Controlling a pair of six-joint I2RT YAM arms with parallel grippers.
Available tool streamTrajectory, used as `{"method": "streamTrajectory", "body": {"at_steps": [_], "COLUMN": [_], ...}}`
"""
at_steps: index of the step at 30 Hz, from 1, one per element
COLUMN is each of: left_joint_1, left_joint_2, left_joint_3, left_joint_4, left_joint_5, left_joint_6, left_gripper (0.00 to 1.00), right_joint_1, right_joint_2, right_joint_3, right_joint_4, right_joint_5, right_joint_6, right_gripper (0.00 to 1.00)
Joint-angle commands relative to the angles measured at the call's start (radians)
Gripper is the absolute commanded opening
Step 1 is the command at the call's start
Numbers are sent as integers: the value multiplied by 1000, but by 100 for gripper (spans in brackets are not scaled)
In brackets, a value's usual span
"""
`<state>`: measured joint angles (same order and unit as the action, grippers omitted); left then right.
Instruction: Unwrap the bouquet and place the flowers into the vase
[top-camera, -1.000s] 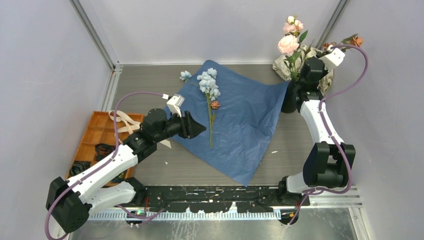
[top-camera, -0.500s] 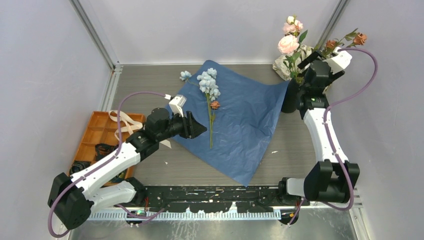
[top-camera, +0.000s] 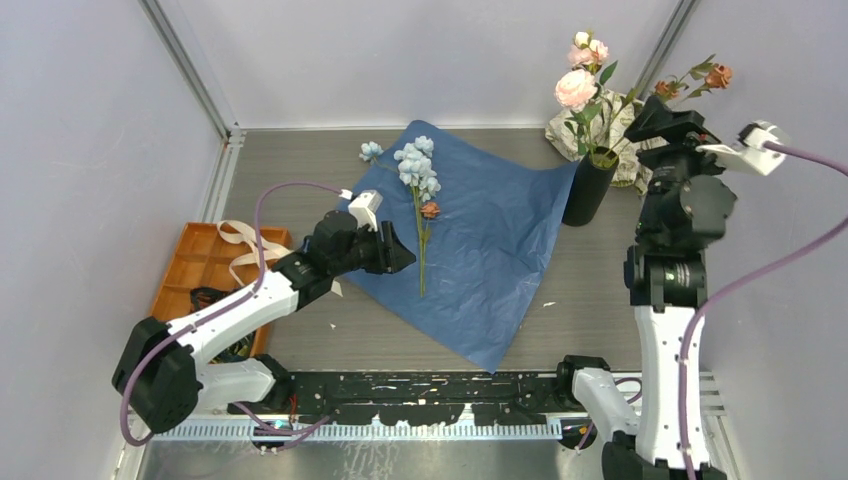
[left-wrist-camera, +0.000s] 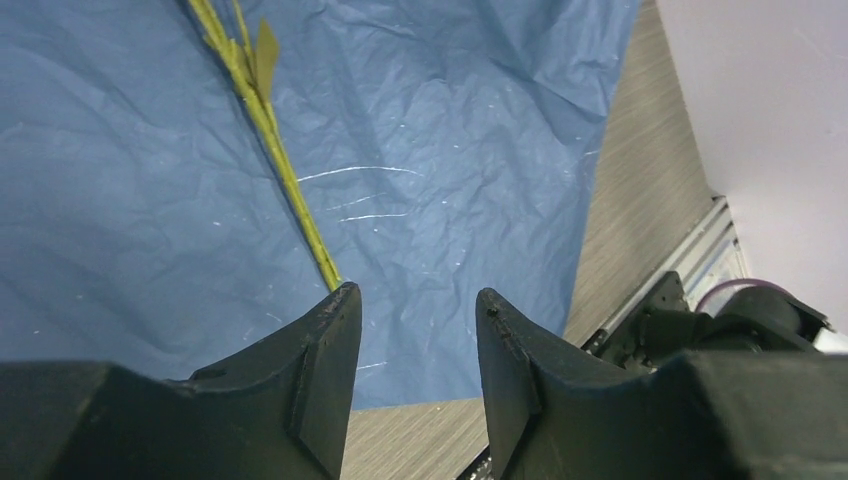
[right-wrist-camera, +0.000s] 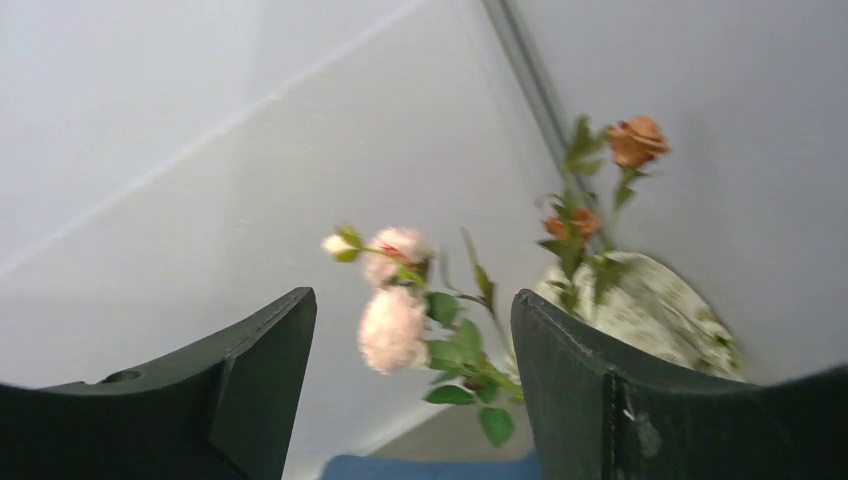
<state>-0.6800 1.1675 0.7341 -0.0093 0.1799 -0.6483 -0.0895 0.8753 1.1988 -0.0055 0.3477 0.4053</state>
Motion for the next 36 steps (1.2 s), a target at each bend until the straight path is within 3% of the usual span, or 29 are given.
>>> {"method": "streamTrajectory", "body": {"at_steps": [1, 5, 9, 15, 18, 25, 31, 36], "left_joint_1": [-1, 11, 14, 34, 43, 43, 43, 45], "left_joint_2": [17, -71, -169, -209, -234, -410, -400, -374], "left_joint_3": [79, 101, 172, 249, 253, 228, 209, 194], "left_joint_4": [-29, -95, -207, -348, -397, -486, -509, -499], "left_joint_5": [-82, -202, -368, -505, -548, -741, -726, -692], "left_joint_6": [-22, -3, 35, 29, -5, -35, -39, -45], "left_gripper": [46, 47, 48, 49, 48, 48, 48, 48], "right_joint_1": [-4, -1, 54, 458, 551, 587, 595, 609], "right_joint_2": [-22, 69, 155, 363, 497, 776, 1038, 1169], "right_joint_3": [125, 236, 282, 466, 548, 600, 696, 693], "right_joint_4": [-79, -182, -234, -460, -530, -578, -638, -631], "right_joint_5": [-258, -479, -546, -274, -252, -281, -296, -298], "right_joint_6": [137, 237, 269, 55, 53, 106, 124, 140], "right_gripper": [74, 64, 55, 54, 55, 54, 36, 31]}}
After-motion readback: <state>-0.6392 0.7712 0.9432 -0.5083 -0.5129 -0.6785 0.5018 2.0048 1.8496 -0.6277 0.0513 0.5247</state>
